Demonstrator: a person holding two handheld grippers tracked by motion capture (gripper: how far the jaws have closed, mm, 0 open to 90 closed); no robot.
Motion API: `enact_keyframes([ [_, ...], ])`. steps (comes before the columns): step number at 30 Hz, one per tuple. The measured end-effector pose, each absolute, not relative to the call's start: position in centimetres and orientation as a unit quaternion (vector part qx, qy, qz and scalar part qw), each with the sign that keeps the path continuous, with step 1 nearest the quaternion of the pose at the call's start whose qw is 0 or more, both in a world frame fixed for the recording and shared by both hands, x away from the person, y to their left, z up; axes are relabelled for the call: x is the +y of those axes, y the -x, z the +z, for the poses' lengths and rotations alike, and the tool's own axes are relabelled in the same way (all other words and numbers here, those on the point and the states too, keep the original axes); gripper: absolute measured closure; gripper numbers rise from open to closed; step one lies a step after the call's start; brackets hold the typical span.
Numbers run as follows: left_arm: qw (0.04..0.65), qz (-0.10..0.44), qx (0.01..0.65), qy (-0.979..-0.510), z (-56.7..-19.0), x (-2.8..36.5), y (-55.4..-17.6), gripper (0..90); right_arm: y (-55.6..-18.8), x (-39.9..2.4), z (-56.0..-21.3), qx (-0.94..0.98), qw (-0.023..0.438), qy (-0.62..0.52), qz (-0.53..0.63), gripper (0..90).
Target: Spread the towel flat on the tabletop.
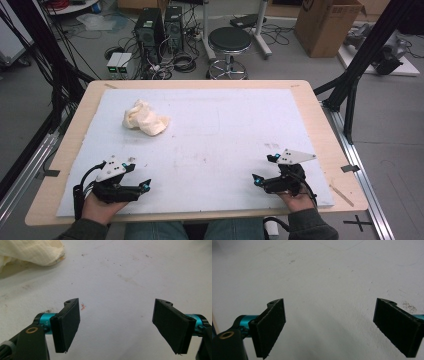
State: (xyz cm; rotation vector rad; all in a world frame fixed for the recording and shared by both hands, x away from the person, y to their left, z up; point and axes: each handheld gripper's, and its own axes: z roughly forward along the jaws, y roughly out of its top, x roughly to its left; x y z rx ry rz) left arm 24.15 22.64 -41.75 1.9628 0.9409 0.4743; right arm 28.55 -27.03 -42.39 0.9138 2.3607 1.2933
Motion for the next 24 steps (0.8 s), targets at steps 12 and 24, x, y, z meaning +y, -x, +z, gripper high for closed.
enact_keyframes([
  [12,0.458,0.185,0.376,-0.784,-40.8,22.5,-24.3,22.8,-28.6,-27.1,-42.4,0.82,0.147,-0.318,0.453,10.1],
  [24,0.453,0.202,0.377,-0.782,-38.7,22.7,-26.5,24.8,-28.9,-27.4,-42.2,0.817,0.143,-0.315,0.461,10.1],
])
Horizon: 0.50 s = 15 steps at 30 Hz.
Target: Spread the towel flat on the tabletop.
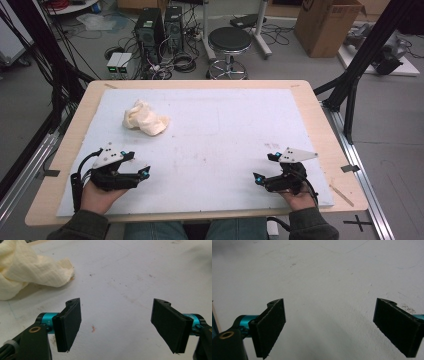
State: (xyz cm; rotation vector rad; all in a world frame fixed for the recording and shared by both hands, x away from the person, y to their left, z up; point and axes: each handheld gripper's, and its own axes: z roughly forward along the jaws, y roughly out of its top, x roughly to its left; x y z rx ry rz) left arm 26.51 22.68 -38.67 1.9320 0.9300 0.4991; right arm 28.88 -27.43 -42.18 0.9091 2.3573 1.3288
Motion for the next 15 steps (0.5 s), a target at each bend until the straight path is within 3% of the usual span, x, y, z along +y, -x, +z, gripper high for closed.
enact_keyframes([
  [15,0.445,0.203,0.424,-0.762,-36.8,23.2,-32.1,25.6,-29.2,-27.7,-42.3,0.817,0.137,-0.311,0.466,10.1],
])
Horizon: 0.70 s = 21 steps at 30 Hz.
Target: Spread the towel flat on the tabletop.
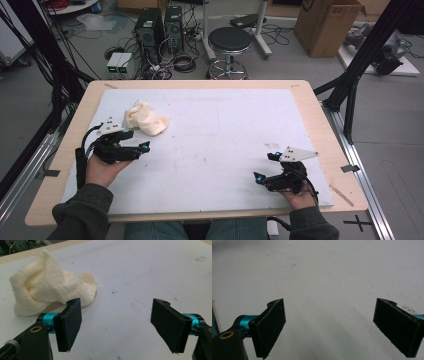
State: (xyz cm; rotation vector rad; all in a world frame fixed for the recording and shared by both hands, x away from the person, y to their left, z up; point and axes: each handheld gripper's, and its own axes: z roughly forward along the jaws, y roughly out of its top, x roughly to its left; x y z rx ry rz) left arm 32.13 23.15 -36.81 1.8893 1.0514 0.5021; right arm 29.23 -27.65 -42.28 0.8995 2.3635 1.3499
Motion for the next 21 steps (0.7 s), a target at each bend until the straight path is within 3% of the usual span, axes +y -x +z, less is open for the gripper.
enact_keyframes([
  [21,0.401,0.237,0.524,-0.713,-35.8,25.5,-40.5,30.6,-29.6,-27.4,-42.4,0.818,0.128,-0.307,0.469,10.1],
])
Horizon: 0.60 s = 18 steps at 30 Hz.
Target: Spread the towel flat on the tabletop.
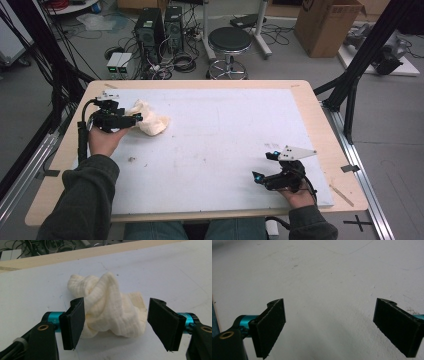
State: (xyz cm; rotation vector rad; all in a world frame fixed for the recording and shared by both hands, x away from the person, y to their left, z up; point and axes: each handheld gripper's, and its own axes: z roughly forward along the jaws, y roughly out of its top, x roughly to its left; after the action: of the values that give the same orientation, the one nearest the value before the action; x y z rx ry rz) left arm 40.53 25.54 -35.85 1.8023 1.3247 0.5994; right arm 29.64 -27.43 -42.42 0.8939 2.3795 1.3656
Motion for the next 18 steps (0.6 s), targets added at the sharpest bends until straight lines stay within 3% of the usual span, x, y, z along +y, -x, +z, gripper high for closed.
enact_keyframes([
  [7,0.417,0.223,0.539,-0.698,-36.7,26.2,-42.3,29.4,-29.7,-27.5,-42.5,0.818,0.128,-0.305,0.47,10.1],
  [18,0.373,0.201,0.554,-0.717,-39.6,25.0,-44.4,28.2,-29.9,-27.4,-42.7,0.821,0.124,-0.305,0.466,10.1],
])
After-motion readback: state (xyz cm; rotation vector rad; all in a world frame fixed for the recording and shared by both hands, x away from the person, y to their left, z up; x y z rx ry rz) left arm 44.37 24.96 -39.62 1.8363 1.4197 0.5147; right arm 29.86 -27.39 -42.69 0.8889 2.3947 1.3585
